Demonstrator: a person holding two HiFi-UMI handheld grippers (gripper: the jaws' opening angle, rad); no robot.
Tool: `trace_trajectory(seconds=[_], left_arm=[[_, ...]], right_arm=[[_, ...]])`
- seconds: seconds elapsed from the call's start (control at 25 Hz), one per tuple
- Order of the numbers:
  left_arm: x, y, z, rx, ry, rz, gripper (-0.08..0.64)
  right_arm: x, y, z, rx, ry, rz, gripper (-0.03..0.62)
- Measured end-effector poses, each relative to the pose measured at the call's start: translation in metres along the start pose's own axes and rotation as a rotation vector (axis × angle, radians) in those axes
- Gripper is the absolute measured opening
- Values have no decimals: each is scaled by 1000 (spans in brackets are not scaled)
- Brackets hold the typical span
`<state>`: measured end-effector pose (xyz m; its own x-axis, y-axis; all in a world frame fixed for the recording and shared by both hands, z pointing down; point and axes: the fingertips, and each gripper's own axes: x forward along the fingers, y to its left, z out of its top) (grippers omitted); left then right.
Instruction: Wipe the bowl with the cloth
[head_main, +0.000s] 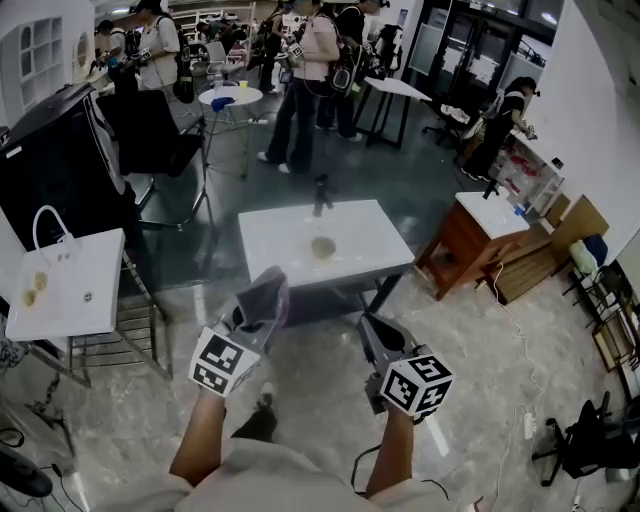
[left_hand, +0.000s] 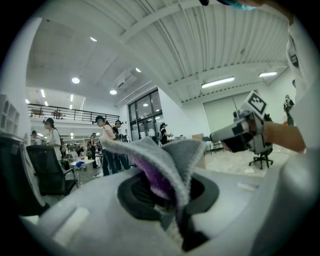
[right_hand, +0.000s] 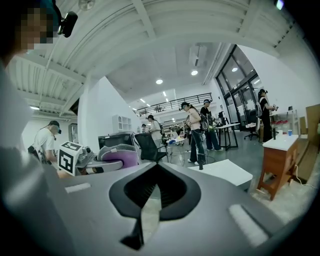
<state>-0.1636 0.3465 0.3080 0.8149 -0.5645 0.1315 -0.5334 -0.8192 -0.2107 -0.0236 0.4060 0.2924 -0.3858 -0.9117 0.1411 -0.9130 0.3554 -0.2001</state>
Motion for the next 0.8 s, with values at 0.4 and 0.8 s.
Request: trace_trajectory(seconds=[0.4, 0.8], left_arm=[[88, 58, -8, 4, -3, -4, 71], [185, 128, 0, 9, -13, -19, 71]], right_arm=[[81, -63, 6, 20, 28, 43, 6], [167, -123, 44, 11, 55, 79, 5]])
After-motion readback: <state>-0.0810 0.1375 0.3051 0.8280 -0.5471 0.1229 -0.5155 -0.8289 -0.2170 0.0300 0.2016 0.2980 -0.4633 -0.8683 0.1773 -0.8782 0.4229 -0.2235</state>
